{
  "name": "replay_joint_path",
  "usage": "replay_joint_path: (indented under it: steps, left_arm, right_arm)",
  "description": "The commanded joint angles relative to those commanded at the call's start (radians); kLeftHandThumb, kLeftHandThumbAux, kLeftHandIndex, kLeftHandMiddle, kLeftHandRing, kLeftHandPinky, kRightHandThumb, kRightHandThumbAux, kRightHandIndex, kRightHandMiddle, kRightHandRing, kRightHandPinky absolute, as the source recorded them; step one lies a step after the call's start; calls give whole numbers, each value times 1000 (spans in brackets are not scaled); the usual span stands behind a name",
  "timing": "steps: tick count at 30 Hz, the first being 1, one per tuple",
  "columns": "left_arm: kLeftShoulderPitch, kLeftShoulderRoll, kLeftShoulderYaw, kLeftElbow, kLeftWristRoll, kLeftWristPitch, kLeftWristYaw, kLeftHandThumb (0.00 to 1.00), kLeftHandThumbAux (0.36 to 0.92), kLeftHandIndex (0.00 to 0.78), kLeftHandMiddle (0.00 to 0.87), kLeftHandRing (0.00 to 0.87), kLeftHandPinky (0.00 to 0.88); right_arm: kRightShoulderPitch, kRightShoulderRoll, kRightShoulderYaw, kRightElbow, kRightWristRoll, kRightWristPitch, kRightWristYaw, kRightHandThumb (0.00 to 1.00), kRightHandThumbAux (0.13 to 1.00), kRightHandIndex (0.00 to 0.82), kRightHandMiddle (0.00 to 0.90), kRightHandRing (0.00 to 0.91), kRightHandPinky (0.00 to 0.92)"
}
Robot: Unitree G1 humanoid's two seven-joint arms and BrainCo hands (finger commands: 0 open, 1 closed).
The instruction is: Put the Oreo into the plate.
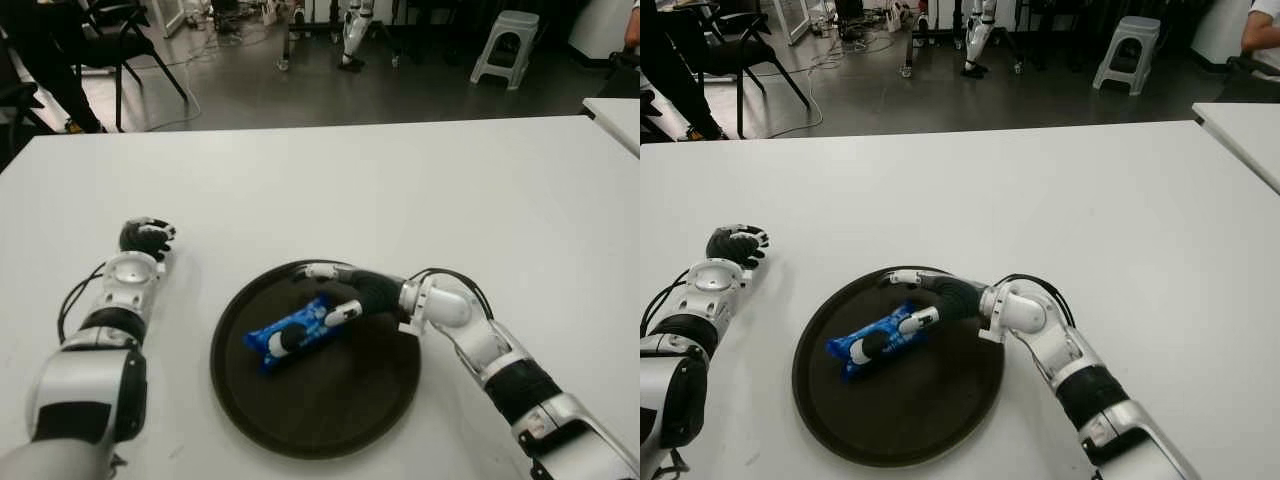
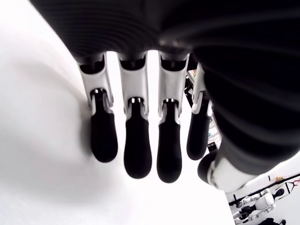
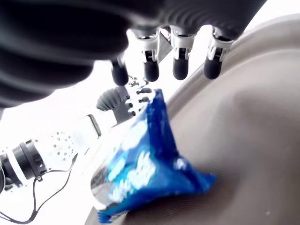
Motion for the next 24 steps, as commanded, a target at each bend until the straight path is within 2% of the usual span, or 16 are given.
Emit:
replay_joint_path:
  steps: [7, 16, 21, 24]
  left_arm:
    - [2, -1, 1, -1, 0, -7, 1, 694, 715, 423, 525, 550, 529]
    - [4, 0, 7, 0, -6, -8, -1, 693, 716, 423, 559, 584, 554]
    - [3, 0, 8, 0, -6, -6, 1, 692, 717, 421, 491, 509, 486]
    - [3, 0, 8, 0, -6, -4, 1, 693, 717, 418, 469, 494, 487]
  right_arm:
    - [-20, 1, 5, 48, -42, -69, -27, 0, 291, 0, 0, 0, 0]
    - [-28, 6, -3, 68, -30, -83, -7, 0, 308, 0, 0, 0, 0]
    - [-29, 3, -2, 65, -42, -82, -11, 0, 316, 0, 0, 0, 0]
    - [-29, 5, -2, 67, -46, -80, -15, 0, 312, 0, 0, 0, 0]
